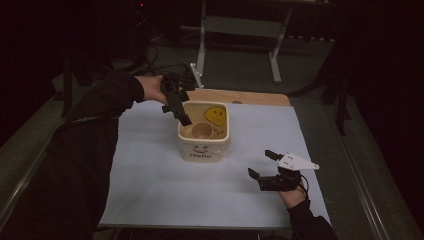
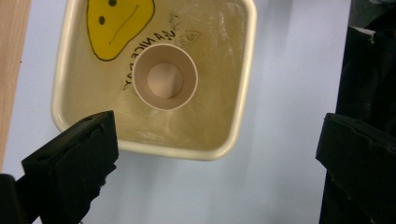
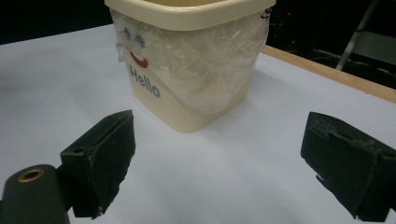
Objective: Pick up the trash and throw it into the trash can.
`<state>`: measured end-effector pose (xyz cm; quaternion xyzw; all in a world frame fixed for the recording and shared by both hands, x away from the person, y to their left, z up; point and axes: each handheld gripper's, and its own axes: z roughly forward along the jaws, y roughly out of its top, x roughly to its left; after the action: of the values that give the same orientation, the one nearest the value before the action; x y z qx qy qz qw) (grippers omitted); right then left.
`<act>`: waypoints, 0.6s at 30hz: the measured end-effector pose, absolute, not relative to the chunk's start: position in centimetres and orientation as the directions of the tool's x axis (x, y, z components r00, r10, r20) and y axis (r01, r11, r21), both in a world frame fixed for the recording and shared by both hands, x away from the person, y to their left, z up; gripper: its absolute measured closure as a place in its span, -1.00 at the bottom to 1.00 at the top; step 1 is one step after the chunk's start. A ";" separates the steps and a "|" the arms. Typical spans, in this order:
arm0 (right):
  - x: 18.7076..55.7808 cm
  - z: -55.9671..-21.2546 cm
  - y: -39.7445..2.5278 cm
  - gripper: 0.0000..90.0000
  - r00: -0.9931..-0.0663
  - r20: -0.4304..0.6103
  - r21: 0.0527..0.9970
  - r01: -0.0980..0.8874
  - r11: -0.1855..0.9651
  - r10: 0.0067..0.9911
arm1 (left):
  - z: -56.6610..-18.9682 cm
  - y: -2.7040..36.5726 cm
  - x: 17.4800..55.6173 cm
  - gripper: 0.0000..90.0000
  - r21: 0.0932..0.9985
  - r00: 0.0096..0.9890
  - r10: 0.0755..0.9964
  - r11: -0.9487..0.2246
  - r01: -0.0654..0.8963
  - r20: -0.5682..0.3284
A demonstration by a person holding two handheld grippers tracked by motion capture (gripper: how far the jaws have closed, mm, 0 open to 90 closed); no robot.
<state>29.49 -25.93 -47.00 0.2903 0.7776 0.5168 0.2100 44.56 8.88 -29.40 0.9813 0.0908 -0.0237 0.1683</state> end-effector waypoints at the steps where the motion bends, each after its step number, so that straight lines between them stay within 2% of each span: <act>1: 29.5 -47.0 -25.9 -0.78 -0.744 -0.029 0.925 0.233 0.300 0.668 | -29.5 9.1 44.5 -0.99 0.328 0.982 0.172 -0.926 0.188 -0.078; 18: 29.5 -47.0 -25.7 -0.78 -0.747 -0.030 0.924 0.232 0.303 0.664 | -31.1 14.4 41.9 -0.99 0.429 0.966 0.229 -0.866 0.257 -0.117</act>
<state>29.50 -25.75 -46.96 0.2875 0.7796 0.5154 0.2094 41.90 14.44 -31.06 0.9654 0.1258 -0.0312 0.2265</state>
